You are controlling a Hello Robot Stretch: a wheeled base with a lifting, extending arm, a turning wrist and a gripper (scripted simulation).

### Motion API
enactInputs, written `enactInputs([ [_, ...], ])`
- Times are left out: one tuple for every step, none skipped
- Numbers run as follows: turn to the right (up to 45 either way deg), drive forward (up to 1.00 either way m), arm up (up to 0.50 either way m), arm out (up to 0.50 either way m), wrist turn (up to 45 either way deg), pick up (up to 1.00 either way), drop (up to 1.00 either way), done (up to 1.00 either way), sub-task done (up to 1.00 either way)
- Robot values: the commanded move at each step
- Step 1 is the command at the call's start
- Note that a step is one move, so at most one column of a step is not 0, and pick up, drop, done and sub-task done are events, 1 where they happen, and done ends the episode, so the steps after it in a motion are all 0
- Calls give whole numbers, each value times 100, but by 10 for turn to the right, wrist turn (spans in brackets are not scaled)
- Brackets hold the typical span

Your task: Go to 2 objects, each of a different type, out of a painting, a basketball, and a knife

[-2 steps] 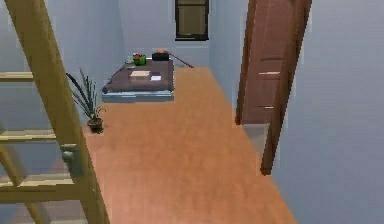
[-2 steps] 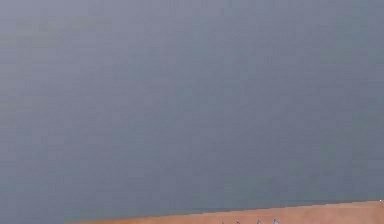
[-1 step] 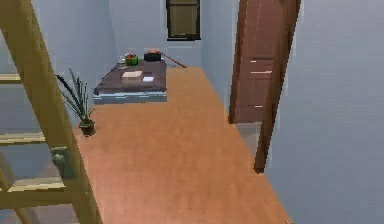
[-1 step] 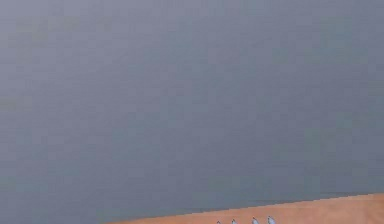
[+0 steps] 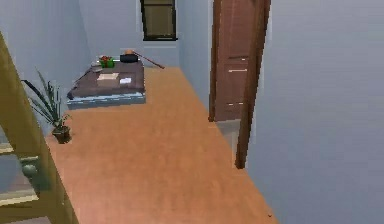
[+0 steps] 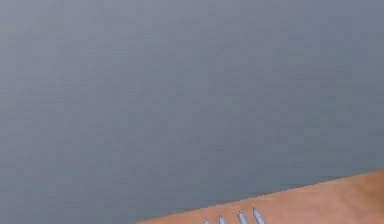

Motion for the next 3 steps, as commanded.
enactInputs([
  [0,60,0,0,0,0,0,0,0],
  [-60,0,0,0,0,0,0,0,0],
  [0,100,0,0,0,0,0,0,0],
])
